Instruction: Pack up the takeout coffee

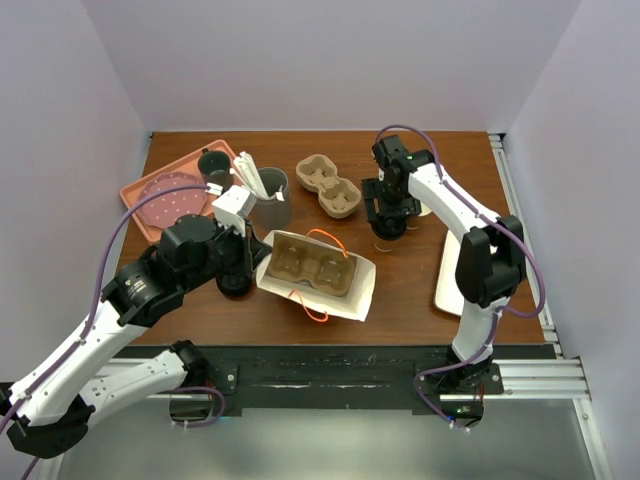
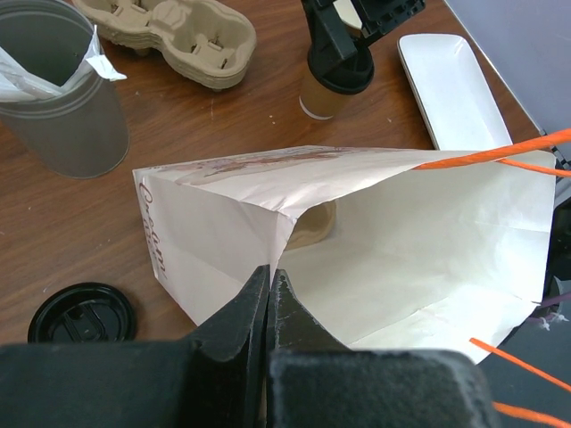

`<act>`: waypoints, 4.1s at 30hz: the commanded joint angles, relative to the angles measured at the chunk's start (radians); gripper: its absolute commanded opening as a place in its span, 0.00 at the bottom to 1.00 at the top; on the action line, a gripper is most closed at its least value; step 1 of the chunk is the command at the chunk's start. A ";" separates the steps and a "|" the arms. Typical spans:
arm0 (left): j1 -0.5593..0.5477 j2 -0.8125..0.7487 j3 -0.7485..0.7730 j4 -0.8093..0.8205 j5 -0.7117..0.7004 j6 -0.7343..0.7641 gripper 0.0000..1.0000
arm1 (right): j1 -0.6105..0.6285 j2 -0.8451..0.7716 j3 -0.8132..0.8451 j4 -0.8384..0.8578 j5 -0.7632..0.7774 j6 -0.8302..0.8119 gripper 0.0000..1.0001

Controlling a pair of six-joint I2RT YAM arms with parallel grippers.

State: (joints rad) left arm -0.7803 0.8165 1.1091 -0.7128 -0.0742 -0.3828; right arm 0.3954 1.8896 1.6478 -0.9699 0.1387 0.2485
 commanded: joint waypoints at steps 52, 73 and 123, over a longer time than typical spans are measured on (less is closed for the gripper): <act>0.006 0.437 0.531 -0.315 -0.079 -0.172 0.00 | 0.186 -0.685 0.291 0.228 -0.803 -0.094 0.36; 0.006 0.176 0.127 0.097 0.022 -0.128 0.00 | 0.442 -0.626 0.256 -0.202 -0.263 -0.385 0.31; 0.006 -0.068 -0.275 0.455 0.159 0.242 0.00 | 0.706 -0.774 -0.490 0.157 0.190 -0.887 0.28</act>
State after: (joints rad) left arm -0.7792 0.7841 0.8612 -0.3653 0.1200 -0.1970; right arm 1.1038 1.1667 1.1442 -0.7570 0.2981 -0.5961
